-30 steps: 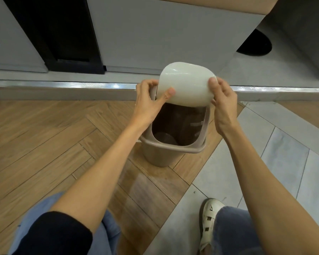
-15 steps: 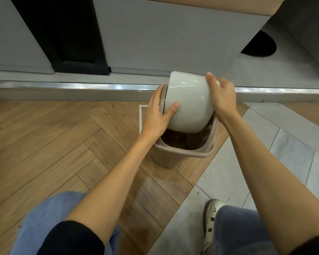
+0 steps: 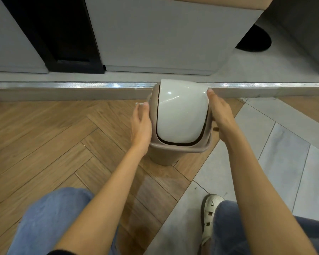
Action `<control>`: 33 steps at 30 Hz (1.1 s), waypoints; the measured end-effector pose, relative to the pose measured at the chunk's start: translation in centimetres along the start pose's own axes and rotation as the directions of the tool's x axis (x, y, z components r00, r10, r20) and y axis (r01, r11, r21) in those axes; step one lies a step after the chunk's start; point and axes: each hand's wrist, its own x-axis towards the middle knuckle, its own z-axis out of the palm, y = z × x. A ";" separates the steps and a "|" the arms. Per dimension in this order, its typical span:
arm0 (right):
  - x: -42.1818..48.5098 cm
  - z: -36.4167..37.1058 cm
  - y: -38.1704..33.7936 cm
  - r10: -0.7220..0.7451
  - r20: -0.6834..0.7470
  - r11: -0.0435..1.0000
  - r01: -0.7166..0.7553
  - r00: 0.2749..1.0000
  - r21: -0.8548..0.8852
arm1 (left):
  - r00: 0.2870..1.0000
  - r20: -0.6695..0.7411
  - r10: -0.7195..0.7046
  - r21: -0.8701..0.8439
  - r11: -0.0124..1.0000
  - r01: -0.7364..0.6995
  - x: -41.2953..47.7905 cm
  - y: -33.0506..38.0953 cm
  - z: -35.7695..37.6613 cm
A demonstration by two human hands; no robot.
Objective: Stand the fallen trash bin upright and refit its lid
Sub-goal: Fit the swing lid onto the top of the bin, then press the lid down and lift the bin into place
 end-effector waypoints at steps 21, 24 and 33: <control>3.3 3.8 1.0 -0.058 -0.112 0.990 0.072 0.992 0.124 | 0.932 0.156 -0.327 -0.244 0.902 0.357 1.6 -2.0 0.9; 5.0 4.3 0.6 -0.090 -0.113 0.984 0.106 0.990 0.142 | 0.928 0.173 -0.329 -0.239 0.900 0.364 3.4 -1.2 1.3; 9.2 4.6 -0.4 -0.125 -0.064 0.975 0.135 0.990 0.180 | 0.938 0.179 -0.296 -0.255 0.907 0.335 7.6 -0.4 2.8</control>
